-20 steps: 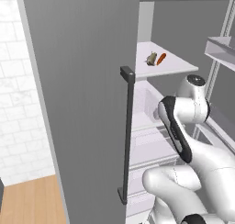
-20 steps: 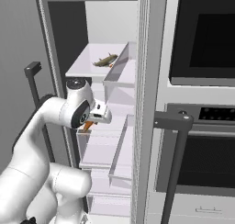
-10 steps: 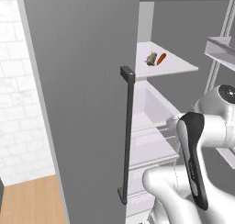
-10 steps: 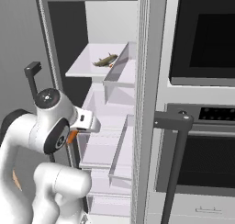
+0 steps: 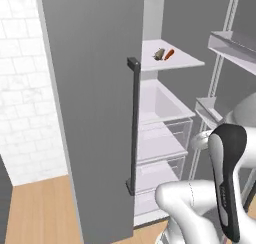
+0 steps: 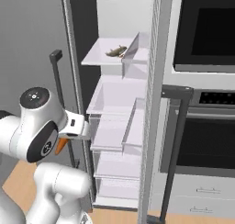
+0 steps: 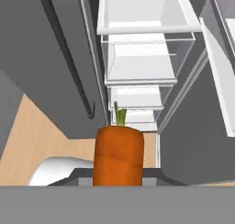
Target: Place one carrot and one fish in each tupperware on the nearby counter, to pack two identical lunches.
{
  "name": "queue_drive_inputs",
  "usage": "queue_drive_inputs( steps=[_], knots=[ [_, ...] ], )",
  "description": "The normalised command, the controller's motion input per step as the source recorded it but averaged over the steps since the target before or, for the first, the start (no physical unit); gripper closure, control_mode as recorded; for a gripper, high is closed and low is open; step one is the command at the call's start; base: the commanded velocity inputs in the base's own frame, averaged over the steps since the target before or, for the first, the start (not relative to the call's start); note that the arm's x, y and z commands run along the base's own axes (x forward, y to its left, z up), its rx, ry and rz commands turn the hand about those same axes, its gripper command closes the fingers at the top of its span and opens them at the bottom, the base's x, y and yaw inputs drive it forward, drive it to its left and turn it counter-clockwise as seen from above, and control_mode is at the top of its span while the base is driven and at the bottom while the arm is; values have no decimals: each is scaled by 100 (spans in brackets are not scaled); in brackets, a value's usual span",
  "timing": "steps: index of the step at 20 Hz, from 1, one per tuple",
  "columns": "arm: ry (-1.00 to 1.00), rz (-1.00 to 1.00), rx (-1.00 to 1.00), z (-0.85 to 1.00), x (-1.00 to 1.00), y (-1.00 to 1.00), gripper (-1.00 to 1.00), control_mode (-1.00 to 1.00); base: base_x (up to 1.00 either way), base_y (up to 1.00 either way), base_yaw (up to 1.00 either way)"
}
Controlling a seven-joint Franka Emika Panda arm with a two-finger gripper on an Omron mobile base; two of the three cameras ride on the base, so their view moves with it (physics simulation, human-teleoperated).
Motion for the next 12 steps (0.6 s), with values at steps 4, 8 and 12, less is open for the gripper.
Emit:
queue_drive_inputs(
  steps=[4, 8, 12],
  knots=[
    [0, 0, 0, 0, 0, 0, 100, 100, -100, 3, 2],
    [0, 0, 0, 0, 0, 0, 100, 100, -100, -16, -2],
    [0, 0, 0, 0, 0, 0, 100, 100, -95, -75, -27]
  ],
)
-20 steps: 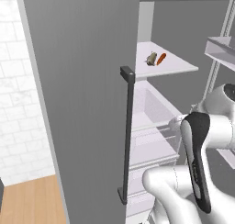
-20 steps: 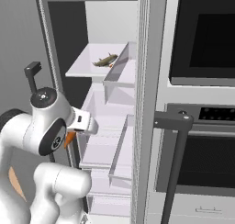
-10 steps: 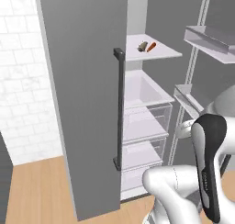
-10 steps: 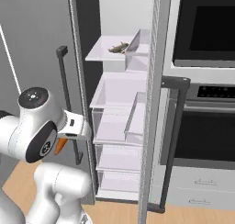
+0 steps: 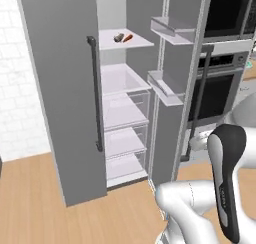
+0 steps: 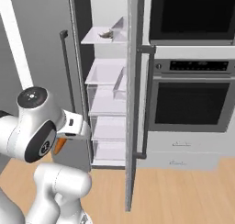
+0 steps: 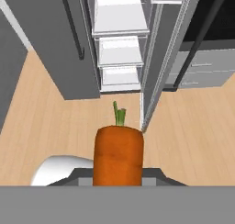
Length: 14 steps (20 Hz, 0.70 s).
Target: Place one carrot and one fish in each tupperware on the nearby counter, to pack two identical lunches.
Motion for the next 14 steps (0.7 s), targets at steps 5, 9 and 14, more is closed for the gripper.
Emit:
queue_drive_inputs(
  steps=[5, 9, 14],
  knots=[
    [0, 0, 0, 0, 0, 0, 100, 100, -21, -73, -50],
    [0, 0, 0, 0, 0, 0, 100, 100, 10, -81, -55],
    [0, 0, 0, 0, 0, 0, 100, 100, 80, -74, -56]
  ],
)
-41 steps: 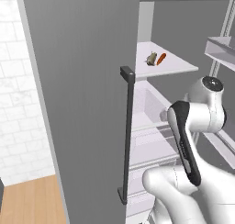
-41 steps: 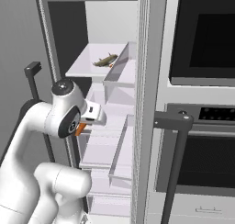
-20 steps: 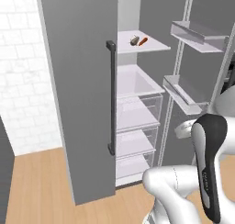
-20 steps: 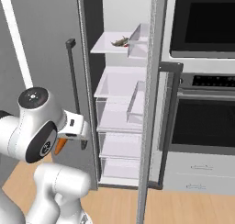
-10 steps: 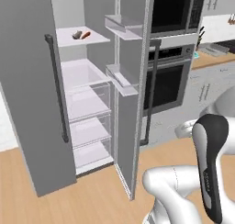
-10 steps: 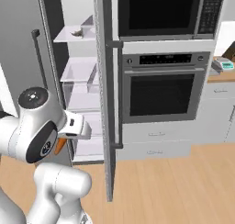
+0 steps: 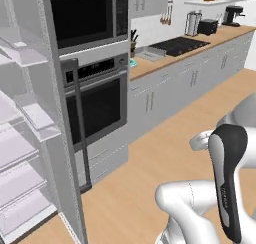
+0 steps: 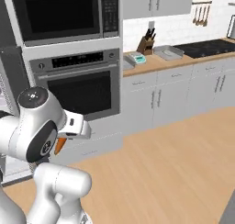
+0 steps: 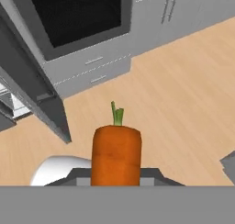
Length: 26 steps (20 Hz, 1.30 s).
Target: Place one carrot and one fish in each tupperware on the nearby counter, to pack two identical lunches.
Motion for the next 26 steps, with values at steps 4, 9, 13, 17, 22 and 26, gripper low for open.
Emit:
queue_drive_inputs(
  steps=[4, 9, 13, 17, 22, 26],
  knots=[
    [0, 0, 0, 0, 0, 0, 100, 100, 100, -47, -39],
    [0, 0, 0, 0, 0, 0, 100, 100, 100, -4, -7],
    [0, 0, 0, 0, 0, 0, 100, 100, 100, 0, 0],
    [0, 0, 0, 0, 0, 0, 100, 100, 100, -11, 0],
    [0, 0, 0, 0, 0, 0, 100, 100, 100, -50, 8],
    [0, 0, 0, 0, 0, 0, 100, 100, 100, -59, 16]
  ],
)
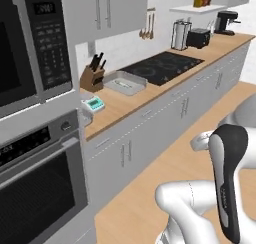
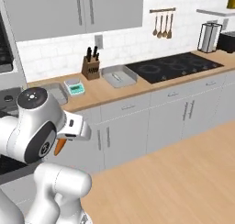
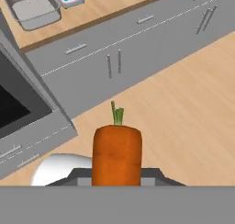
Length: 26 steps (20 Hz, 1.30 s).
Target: Place one carrot and one fish in each tupperware on the nearby counter, to pack two identical lunches.
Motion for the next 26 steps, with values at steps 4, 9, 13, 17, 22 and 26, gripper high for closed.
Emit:
queue_drive_inputs(
  steps=[4, 9, 13, 17, 22, 26],
  knots=[
    [0, 0, 0, 0, 0, 0, 100, 100, 100, -46, 15],
    [0, 0, 0, 0, 0, 0, 100, 100, 100, -32, 23],
    [0, 0, 0, 0, 0, 0, 100, 100, 100, -6, 29],
    [0, 0, 0, 0, 0, 0, 100, 100, 100, -11, 32],
    [0, 0, 0, 0, 0, 0, 100, 100, 100, -23, 33],
    [0, 0, 0, 0, 0, 0, 100, 100, 97, -34, 38]
  ],
)
